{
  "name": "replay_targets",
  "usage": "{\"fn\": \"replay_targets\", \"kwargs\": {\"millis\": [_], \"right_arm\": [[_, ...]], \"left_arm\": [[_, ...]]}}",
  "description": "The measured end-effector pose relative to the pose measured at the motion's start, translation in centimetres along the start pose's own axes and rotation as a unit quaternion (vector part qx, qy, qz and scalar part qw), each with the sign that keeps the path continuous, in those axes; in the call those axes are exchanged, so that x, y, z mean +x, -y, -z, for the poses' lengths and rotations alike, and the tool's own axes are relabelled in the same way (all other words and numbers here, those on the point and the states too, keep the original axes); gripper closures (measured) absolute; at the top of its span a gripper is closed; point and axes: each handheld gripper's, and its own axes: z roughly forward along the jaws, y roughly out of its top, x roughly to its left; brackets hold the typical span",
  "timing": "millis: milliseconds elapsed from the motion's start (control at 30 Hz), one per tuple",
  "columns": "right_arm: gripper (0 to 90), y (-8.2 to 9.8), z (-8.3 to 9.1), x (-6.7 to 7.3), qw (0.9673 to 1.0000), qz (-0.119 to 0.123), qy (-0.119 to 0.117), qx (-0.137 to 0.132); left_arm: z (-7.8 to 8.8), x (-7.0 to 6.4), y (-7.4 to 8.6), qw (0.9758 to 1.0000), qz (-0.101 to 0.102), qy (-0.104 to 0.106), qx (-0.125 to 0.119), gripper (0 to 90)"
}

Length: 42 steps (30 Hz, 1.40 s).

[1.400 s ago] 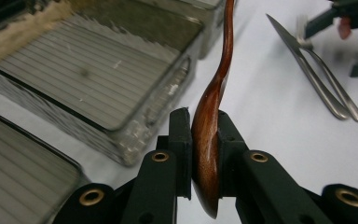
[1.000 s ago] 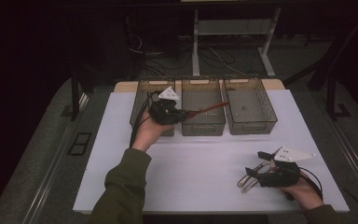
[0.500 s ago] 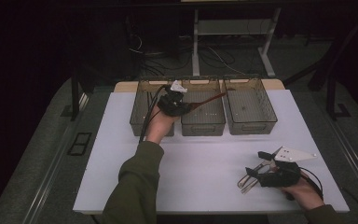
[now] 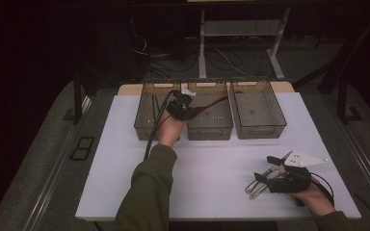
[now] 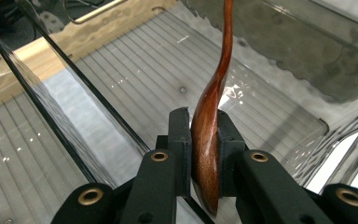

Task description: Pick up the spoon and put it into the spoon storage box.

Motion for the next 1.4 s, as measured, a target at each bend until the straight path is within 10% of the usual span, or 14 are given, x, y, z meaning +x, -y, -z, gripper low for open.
{"fn": "replay_targets", "kwargs": {"millis": [800, 1400], "right_arm": [[17.2, -0.1, 0.0, 0.1, 1.0, -0.001, -0.001, 0.0], [17.2, 0.0, 0.1, -0.1, 1.0, -0.001, 0.002, 0.0]], "left_arm": [[3.0, -0.8, 0.1, 0.9965, -0.005, 0.054, -0.064, 50.5], [5.9, -4.4, 2.3, 0.9862, -0.039, 0.123, -0.104, 35.6]]}}
